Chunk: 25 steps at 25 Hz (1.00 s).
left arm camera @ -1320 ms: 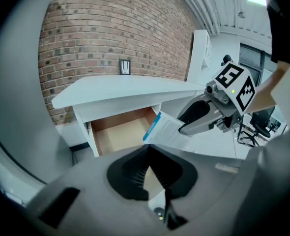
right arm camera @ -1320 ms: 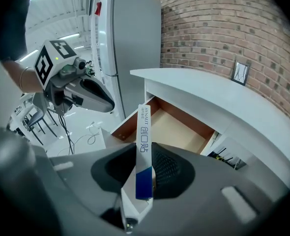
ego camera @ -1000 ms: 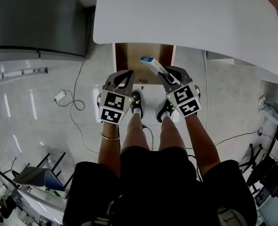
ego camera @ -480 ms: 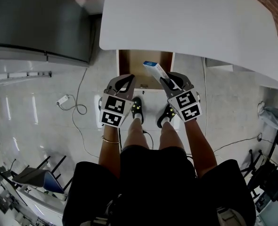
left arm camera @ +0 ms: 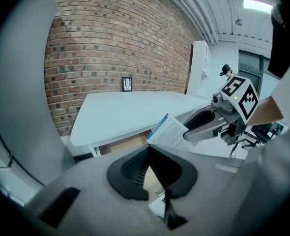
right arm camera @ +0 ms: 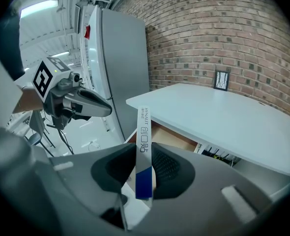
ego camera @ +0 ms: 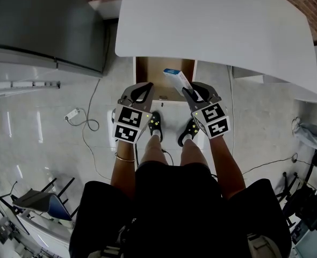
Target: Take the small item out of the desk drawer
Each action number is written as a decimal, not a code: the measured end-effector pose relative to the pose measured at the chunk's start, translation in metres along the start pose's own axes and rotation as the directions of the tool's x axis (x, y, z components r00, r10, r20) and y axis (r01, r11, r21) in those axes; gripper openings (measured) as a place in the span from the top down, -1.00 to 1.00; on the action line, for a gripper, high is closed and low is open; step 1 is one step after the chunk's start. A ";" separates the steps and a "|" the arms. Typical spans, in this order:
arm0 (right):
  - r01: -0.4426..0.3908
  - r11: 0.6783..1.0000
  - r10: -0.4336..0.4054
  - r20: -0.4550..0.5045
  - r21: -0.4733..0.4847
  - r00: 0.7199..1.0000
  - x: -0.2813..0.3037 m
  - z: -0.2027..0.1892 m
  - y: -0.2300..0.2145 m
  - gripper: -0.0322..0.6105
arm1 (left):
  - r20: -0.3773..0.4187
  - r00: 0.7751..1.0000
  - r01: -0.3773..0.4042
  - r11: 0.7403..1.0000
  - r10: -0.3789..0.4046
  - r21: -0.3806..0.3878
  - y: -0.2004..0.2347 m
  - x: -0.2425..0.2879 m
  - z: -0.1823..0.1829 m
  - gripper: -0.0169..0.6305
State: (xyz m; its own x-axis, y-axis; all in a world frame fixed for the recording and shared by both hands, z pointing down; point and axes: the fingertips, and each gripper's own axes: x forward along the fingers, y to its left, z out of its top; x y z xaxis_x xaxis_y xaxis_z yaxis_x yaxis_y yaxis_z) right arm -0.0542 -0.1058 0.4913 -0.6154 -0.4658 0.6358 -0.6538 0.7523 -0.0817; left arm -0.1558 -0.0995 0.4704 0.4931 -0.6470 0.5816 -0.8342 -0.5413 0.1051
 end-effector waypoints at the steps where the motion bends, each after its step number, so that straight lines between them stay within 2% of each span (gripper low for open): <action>1: 0.002 1.000 -0.002 0.005 0.001 1.000 -0.002 0.002 0.000 0.57 | 0.005 1.000 -0.002 1.000 0.002 0.002 -0.001 -0.001 0.003 0.95; 15: 0.027 0.999 -0.028 0.064 0.018 0.998 -0.055 0.027 0.000 0.57 | 0.103 0.994 0.030 0.999 -0.032 0.018 -0.035 -0.026 0.045 0.95; 25: 0.018 0.996 -0.029 0.130 0.087 0.991 -0.083 0.041 -0.003 0.57 | 0.147 0.988 0.042 0.998 -0.049 0.049 -0.052 -0.035 0.077 0.95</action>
State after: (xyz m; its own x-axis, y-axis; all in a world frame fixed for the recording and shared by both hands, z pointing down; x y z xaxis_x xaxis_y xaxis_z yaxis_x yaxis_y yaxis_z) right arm -0.0189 -0.0883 0.4074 -0.6482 -0.5442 0.5325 -0.7006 0.7003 -0.1371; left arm -0.1100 -0.0902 0.3826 0.5645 -0.6917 0.4505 -0.7996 -0.5938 0.0902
